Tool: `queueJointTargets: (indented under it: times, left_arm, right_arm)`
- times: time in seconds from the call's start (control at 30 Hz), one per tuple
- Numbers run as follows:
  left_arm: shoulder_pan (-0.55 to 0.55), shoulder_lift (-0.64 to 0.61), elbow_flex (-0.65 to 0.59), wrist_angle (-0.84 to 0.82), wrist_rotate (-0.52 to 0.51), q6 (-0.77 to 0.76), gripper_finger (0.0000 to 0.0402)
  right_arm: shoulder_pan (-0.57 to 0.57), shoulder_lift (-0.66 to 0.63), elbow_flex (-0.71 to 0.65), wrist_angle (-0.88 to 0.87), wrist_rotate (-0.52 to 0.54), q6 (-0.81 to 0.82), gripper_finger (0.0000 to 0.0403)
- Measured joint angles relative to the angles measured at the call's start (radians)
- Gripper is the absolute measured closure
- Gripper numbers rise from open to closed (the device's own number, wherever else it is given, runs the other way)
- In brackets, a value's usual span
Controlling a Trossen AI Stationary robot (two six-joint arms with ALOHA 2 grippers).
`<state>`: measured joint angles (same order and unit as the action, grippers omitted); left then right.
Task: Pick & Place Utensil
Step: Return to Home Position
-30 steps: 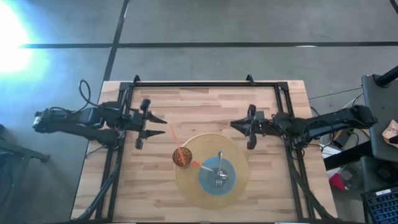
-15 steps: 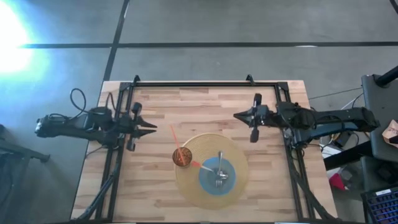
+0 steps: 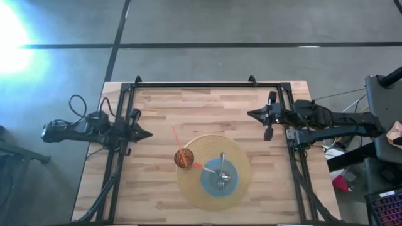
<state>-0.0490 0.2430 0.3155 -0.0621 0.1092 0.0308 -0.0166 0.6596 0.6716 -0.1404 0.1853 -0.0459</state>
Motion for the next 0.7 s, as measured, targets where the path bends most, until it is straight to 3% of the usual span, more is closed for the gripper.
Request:
queueJointTargets:
  times: [0.37, 0.7]
  left_arm:
    - [0.000, -0.101, -0.205, 0.147, 0.004, -0.049, 0.0401]
    - [0.000, -0.185, -0.285, 0.224, 0.003, -0.066, 0.0400]
  right_arm:
    - [0.000, -0.156, -0.071, -0.013, 0.000, -0.023, 0.0394]
    - [0.001, -0.278, -0.225, -0.005, 0.000, 0.008, 0.0394]
